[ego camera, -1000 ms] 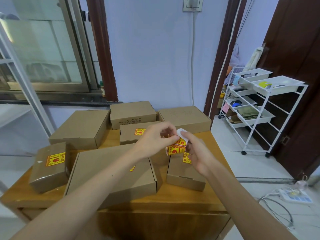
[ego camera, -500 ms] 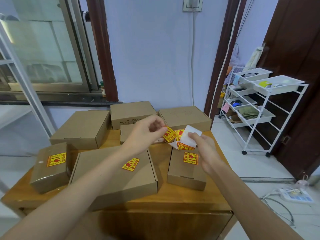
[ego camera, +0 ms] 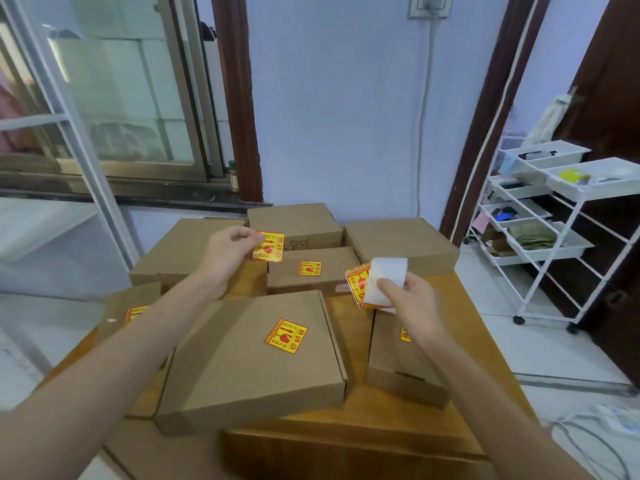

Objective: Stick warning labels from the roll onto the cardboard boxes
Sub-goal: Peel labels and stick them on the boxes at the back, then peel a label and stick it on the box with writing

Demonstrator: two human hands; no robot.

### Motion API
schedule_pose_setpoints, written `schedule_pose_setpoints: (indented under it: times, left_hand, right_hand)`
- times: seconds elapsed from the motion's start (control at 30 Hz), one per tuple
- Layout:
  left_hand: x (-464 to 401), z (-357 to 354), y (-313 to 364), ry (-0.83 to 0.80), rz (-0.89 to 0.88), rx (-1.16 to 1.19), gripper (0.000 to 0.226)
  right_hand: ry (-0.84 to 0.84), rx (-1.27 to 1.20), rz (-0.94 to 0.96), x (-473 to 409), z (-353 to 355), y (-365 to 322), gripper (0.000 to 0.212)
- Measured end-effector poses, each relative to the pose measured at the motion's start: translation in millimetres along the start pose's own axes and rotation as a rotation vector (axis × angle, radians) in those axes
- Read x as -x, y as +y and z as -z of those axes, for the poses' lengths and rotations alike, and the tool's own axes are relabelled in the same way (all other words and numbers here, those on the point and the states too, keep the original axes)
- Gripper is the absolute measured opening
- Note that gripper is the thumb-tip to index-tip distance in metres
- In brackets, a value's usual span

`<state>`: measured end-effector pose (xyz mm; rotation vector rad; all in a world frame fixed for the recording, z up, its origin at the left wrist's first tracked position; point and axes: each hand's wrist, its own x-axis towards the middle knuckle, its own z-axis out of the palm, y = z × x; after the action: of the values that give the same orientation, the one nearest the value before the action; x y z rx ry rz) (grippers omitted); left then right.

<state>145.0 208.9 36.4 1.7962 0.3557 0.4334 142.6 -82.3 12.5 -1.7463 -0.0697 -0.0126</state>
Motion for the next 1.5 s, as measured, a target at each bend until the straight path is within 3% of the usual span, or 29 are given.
schedule_pose_setpoints:
  times: [0.2, 0.5, 0.73, 1.1, 1.23, 1.37, 1.5]
  left_hand:
    - [-39, 50, -27, 0.006, 0.173, 0.014, 0.008]
    - [-78, 75, -56, 0.156, 0.132, -0.095, 0.015]
    - [-96, 76, -67, 0.261, 0.032, -0.538, 0.012]
    - [-112, 73, -89, 0.197, -0.069, -0.830, 0.019]
    - [-108, 74, -83, 0.231, -0.110, -0.962, 0.043]
    - [-108, 76, -85, 0.172, -0.250, -1.185, 0.017]
    - [-110, 73, -91, 0.048, -0.182, -1.164, 0.025]
  right_hand:
    - [-0.061, 0.023, 0.026, -12, -31, 2, 0.026]
    - [-0.124, -0.006, 0.038, -27, -61, -5, 0.022]
    - [-0.127, 0.009, 0.041, -35, -71, -4, 0.023]
    - [-0.126, -0.016, 0.033, -31, -65, -5, 0.015]
    - [-0.122, -0.021, 0.027, -27, -61, -4, 0.012]
    - [-0.132, -0.042, 0.017, -24, -61, -2, 0.011]
    - [-0.132, -0.053, 0.014, -22, -60, -2, 0.010]
